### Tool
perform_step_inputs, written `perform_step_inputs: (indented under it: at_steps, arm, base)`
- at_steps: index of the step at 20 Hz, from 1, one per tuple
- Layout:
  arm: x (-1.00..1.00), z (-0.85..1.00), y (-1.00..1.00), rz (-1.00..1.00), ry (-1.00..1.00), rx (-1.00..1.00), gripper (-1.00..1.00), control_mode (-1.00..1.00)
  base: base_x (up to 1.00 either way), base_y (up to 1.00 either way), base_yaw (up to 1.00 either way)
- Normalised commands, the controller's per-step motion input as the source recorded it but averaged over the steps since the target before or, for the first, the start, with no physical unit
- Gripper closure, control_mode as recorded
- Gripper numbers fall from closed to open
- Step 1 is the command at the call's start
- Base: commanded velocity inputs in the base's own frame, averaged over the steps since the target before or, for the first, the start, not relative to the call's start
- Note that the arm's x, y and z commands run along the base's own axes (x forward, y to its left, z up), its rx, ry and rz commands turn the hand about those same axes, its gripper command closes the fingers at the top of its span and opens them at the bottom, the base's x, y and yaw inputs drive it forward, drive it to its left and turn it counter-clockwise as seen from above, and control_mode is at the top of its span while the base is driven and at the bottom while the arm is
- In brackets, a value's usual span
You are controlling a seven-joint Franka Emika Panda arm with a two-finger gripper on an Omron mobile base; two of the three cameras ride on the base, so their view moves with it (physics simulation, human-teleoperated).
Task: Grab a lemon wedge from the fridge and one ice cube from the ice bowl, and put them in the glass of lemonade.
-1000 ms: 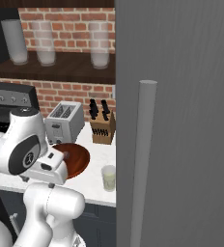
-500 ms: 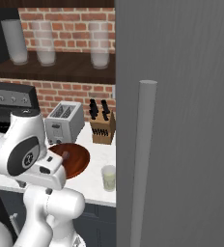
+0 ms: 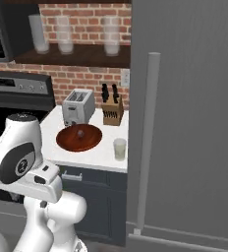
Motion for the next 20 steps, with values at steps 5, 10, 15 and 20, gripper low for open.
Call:
perform_step_inputs:
  at_steps: [5, 10, 15, 20]
  arm:
    - [0.0, 0.0, 0.0, 0.0, 0.0, 0.0, -1.0, 1.0]
    - [0.0, 0.0, 0.0, 0.0, 0.0, 0.0, -1.0, 1.0]
    - [0.0, 0.0, 0.0, 0.0, 0.0, 0.0, -1.0, 1.0]
    - [0.0, 0.0, 0.0, 0.0, 0.0, 0.0, -1.0, 1.0]
  base:
    - [-0.18, -0.03, -0.28]
    - [0.73, 0.0, -0.62]
    - [0.24, -0.24, -0.48]
    - [-0.37, -0.43, -0.29]
